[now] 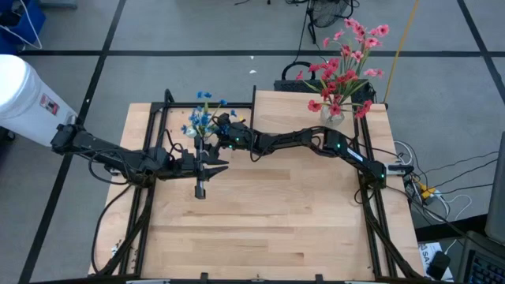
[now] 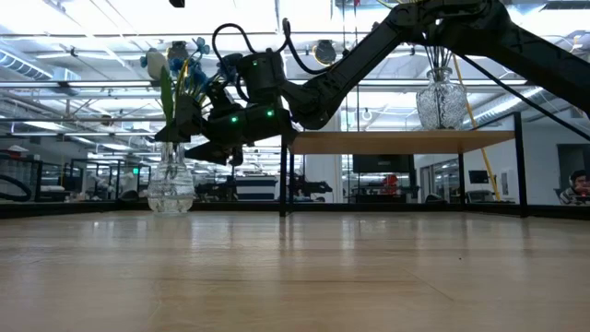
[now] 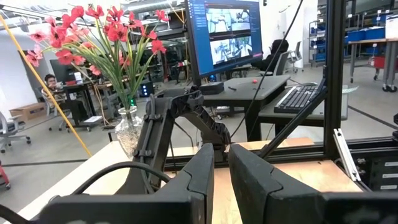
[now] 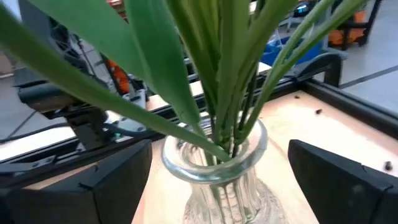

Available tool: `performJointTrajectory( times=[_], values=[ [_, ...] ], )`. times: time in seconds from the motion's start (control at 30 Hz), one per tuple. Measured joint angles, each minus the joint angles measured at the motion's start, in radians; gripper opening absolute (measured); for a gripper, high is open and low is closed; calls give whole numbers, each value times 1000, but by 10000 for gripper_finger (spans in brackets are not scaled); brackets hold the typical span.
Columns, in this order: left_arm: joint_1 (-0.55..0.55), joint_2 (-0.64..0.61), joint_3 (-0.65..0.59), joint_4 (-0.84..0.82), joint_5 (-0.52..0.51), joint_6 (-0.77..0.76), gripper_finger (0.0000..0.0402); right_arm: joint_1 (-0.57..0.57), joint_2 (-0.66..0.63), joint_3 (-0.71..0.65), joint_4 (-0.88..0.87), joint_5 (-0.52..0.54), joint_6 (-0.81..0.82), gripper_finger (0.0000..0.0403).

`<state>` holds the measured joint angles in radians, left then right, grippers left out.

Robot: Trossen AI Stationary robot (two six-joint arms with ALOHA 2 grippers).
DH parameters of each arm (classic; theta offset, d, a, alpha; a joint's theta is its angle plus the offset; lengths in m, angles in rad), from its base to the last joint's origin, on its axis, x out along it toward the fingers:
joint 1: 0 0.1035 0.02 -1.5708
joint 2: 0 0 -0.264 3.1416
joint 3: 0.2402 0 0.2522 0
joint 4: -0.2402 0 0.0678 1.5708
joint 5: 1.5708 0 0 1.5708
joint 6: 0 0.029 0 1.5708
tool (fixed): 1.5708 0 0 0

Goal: Pick and place flowers into a vace then onto a shelf
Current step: Put the transparent vase with flowers on the shelf

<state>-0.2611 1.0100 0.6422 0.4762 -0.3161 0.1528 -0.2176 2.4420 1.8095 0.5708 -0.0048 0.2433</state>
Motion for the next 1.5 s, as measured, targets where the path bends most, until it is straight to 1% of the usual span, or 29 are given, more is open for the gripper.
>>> performJointTrajectory(
  times=[0.2, 0.4, 0.53, 0.63, 0.87, 1.17, 1.33, 1.5],
  values=[
    [0, 0, 0, 0, 0, 0, 58, -2, 0, 0, -10, -3, 1, 323],
    [0, 0, 0, 0, 0, 3, 58, -1, 0, 0, -15, -3, -20, 301],
    [0, 0, 0, 0, 0, 3, 58, -1, 0, 0, -18, -9, -27, 275],
    [0, 0, 0, -1, 0, 3, 58, -1, 0, 0, -16, -24, -41, 245],
    [0, 0, 0, -13, 0, -9, 58, -1, 0, 0, -16, -23, -47, 152],
    [0, 0, 0, -27, 0, -25, 58, 4, -1, 0, -19, -14, -50, 148],
    [0, 0, 0, -33, 0, -33, 58, 35, -1, 0, -18, 31, -108, 148],
    [0, 0, 0, -39, 0, -52, 58, 59, -1, 0, -17, 30, -125, 148]
  ],
)
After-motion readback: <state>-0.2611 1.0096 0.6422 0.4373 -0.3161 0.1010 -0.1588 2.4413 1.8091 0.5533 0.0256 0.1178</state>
